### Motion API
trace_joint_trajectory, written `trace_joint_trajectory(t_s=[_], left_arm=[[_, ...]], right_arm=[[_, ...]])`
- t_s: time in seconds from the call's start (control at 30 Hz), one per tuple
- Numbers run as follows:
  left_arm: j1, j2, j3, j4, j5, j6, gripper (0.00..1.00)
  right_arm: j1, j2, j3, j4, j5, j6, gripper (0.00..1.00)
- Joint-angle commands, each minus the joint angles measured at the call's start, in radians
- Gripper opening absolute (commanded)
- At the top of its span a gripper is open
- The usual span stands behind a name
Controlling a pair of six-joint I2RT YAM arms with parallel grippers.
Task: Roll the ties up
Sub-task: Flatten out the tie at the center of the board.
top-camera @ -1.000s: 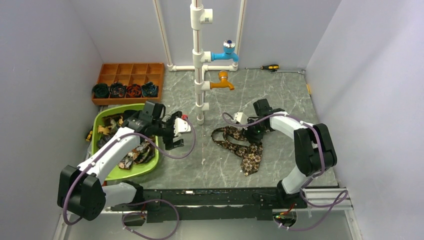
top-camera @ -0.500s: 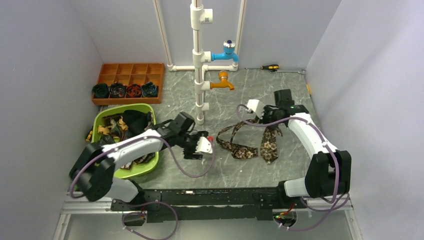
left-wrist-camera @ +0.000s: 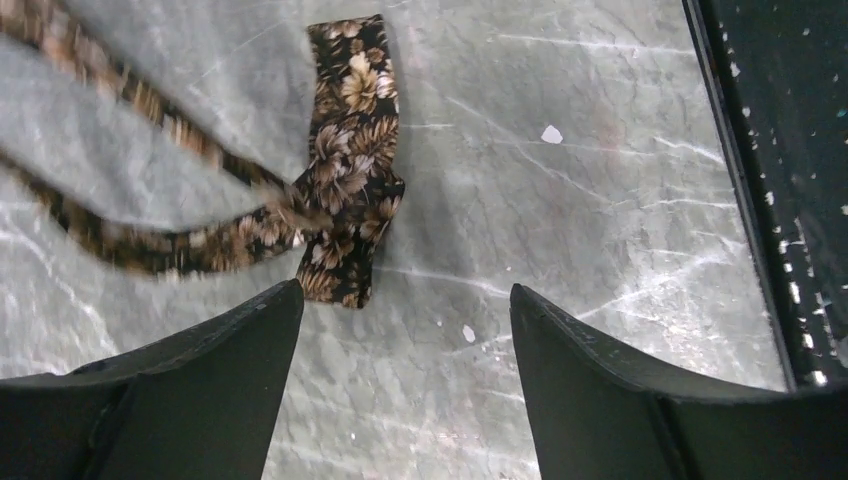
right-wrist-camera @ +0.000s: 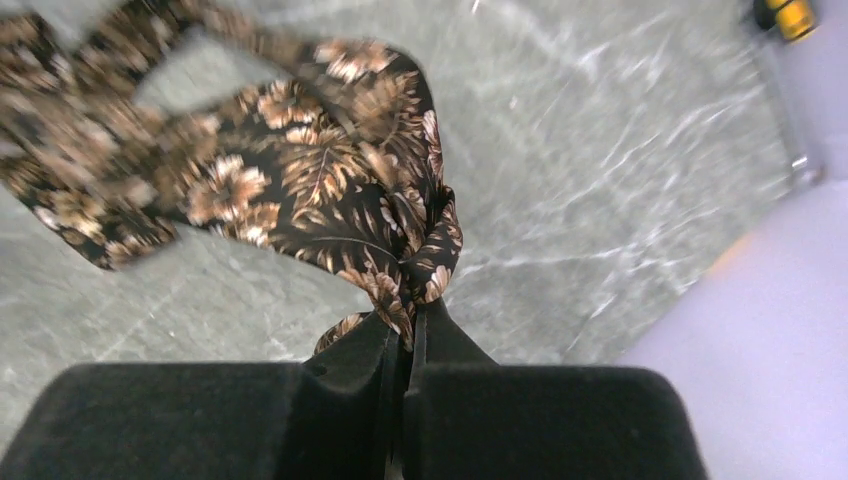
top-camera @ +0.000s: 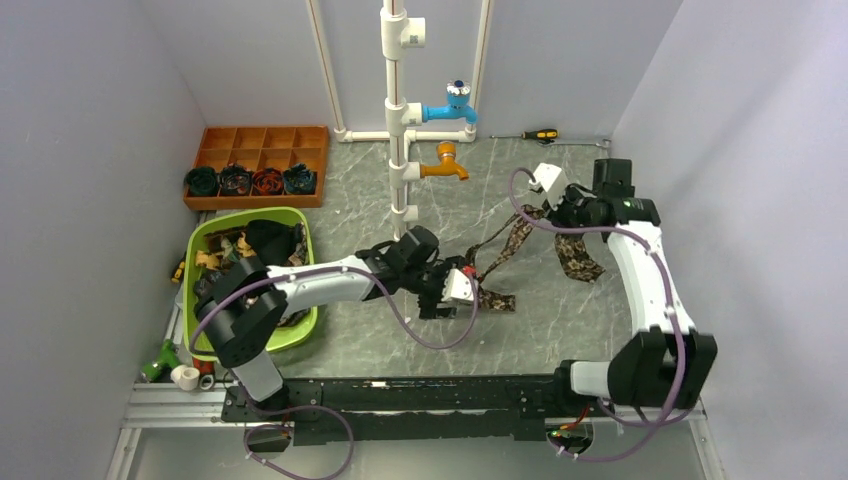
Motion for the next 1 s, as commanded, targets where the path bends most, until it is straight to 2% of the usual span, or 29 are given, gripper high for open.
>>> trace_joint_trajectory(t_s=[0.0, 0.07, 0.2, 0.4, 0.47, 0.53, 0.67, 0.77, 0.87, 0.97], left_arm=[[0.053, -0.170, -0.084, 0.154, 0.030, -0.251, 0.83], [0.105, -0.267, -0.143, 0.159, 0.030, -0.331, 0.85], [0.244, -0.452, -0.229, 0.077, 0.023, -0.456, 0.90], [0.438, -0.685, -0.266, -0.105, 0.016, -0.453, 0.96], [0.494, -0.739, -0.266, -0.150, -0.008, -0.451, 0.99], [0.550, -0.772, -0.256, -0.190, -0.005, -0.451, 0.99], [0.637, -0.784, -0.223, -0.255, 0.040, -0.472, 0.99], [0.676, -0.774, -0.213, -0.266, 0.059, -0.482, 0.99], [0.693, -0.762, -0.213, -0.257, 0.062, -0.459, 0.99], [0.694, -0.745, -0.216, -0.279, 0.100, -0.368, 0.99]], right_arm=[[0.019, -0.177, 0.072, 0.012, -0.182, 0.035, 0.00], [0.059, -0.219, 0.074, 0.022, -0.196, 0.034, 0.00], [0.257, -0.263, 0.099, 0.087, -0.139, 0.107, 0.00], [0.594, -0.185, 0.257, 0.171, 0.018, 0.258, 0.00], [0.685, -0.139, 0.343, 0.201, 0.074, 0.307, 0.00], [0.727, -0.099, 0.454, 0.201, 0.101, 0.347, 0.00], [0.734, -0.016, 0.686, 0.153, 0.134, 0.407, 0.00], [0.722, -0.046, 0.702, 0.143, 0.176, 0.395, 0.00], [0.627, -0.152, 0.505, 0.139, 0.166, 0.321, 0.00], [0.420, -0.309, 0.153, 0.160, 0.096, 0.071, 0.00]])
